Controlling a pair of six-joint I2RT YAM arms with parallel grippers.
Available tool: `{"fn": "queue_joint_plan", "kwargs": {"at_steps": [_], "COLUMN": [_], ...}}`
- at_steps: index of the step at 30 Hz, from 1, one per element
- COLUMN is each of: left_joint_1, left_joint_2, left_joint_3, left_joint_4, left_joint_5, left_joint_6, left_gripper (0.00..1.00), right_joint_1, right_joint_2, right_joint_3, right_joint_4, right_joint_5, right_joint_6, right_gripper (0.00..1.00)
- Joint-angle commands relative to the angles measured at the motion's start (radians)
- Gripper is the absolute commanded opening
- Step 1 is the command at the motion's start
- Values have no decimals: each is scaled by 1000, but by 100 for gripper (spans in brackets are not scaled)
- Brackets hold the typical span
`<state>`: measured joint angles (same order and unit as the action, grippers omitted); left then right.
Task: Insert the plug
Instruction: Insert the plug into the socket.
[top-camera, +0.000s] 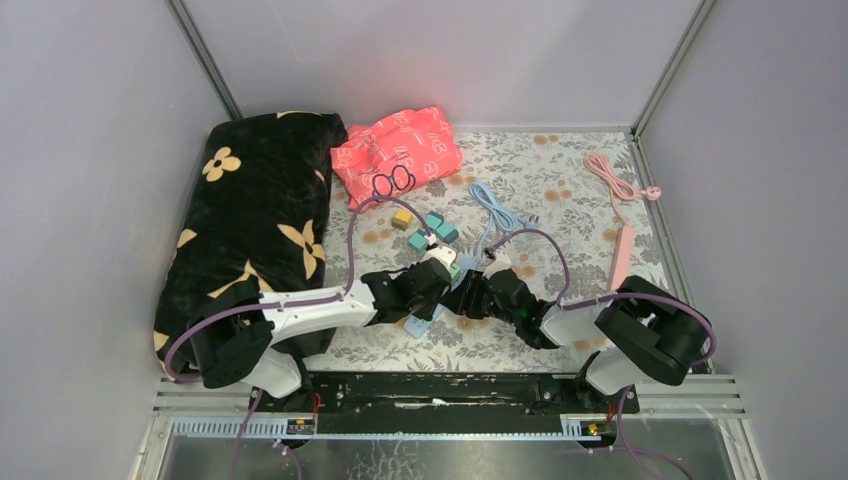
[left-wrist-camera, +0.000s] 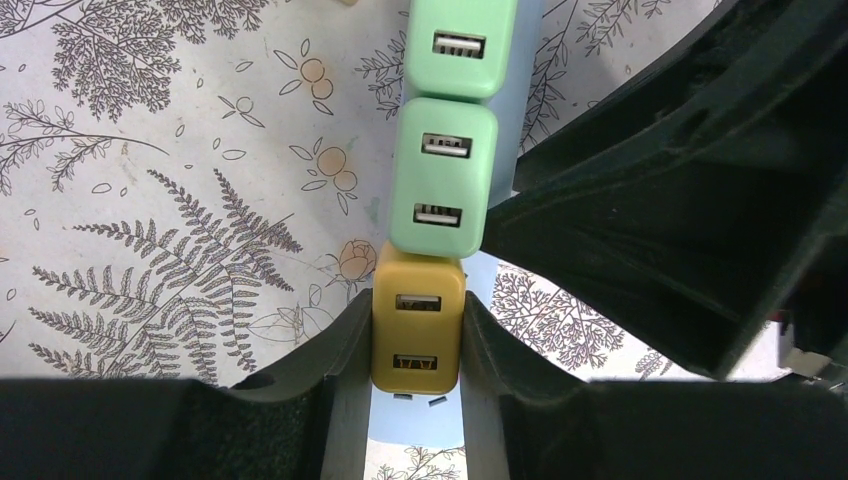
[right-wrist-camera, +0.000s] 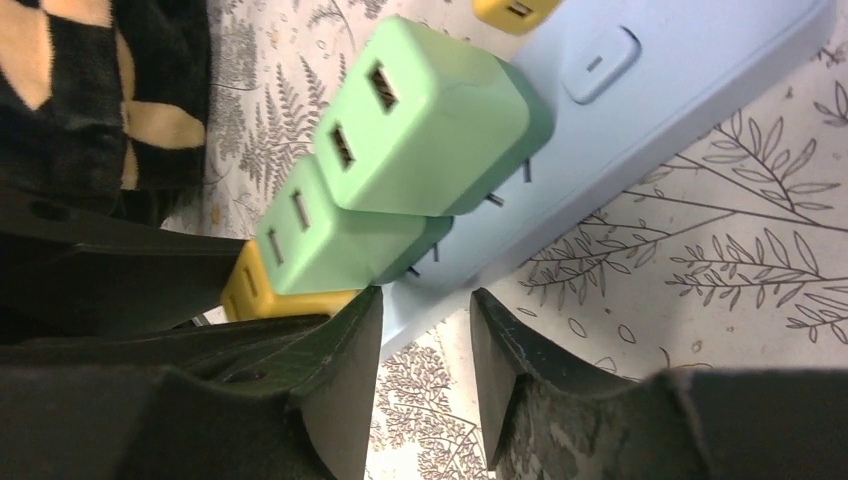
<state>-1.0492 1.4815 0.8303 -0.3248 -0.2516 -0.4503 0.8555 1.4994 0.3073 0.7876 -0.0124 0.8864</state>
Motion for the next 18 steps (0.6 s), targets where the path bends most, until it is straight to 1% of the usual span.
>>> {"fn": "queue_joint_plan", "kwargs": {"at_steps": [1,7,8,9,10,13,18], "left_joint_1": [-8,-8,-8,-7,-6,-3,31], "left_joint_2": [33,-53,-70,-87,-104,-154,-237], "left_joint_3": [-4,80,90,99,107,120,130], "left_joint_4": [-113,-157,-165,-170,-176,-193,-221], "left_joint_5": [83,65,61,59,53,38,15], "left_joint_6": [-76,-59,-59,-58,-57,-56,-49], "left_gripper": [30,55,60,68,72,82,95], "right_joint_1": [5,4,5,4,4,5,4], "right_joint_2": [-75,-185,-214,-237,-259,-332,-445], "right_joint_3": [2,-7,-9,-10,-10,4,75], "right_joint_4": [9,-93,-115,-146,-173,-265,-462], "right_joint_5": [28,78,94,110,127,178,276], "right_joint_6": [-55,-101,-112,-124,-139,-198,-325], "right_gripper": [47,56,57,59,60,66,81]}}
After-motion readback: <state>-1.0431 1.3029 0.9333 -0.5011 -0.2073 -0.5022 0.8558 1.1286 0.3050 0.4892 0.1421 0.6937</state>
